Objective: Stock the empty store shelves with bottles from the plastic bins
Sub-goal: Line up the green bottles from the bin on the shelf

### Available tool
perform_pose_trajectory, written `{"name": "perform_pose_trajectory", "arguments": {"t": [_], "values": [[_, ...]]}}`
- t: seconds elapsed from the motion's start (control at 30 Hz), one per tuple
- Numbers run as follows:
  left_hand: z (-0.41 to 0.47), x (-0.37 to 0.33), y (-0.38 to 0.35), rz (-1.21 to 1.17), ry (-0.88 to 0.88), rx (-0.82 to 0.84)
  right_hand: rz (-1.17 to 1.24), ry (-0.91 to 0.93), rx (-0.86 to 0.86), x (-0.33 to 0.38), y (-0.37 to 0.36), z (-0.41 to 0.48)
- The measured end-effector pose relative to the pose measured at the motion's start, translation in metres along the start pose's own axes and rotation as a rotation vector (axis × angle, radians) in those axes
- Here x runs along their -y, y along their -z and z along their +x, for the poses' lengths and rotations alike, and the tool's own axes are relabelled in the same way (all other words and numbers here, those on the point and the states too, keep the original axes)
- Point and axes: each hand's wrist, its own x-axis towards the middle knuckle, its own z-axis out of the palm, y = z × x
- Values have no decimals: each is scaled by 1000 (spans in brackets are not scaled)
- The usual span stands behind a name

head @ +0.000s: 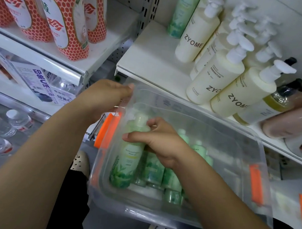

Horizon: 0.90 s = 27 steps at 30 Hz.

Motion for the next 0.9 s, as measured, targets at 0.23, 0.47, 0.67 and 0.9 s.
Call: {"name": "perform_pose_trajectory", "arguments": {"t": [0.23, 0.47, 0.67, 0.9], "values": [[9, 0, -2, -115, 57, -184, -76, 314, -184, 65, 34, -45], [5, -17, -8, -236, -34, -295, -127, 641, -330, 145, 53, -60], [2, -28, -13, -306, -35, -270, -254, 802, -489, 197, 61, -25], [11, -26, -14, -332, -59, -287, -463, 723, -511, 214, 68, 34]]}}
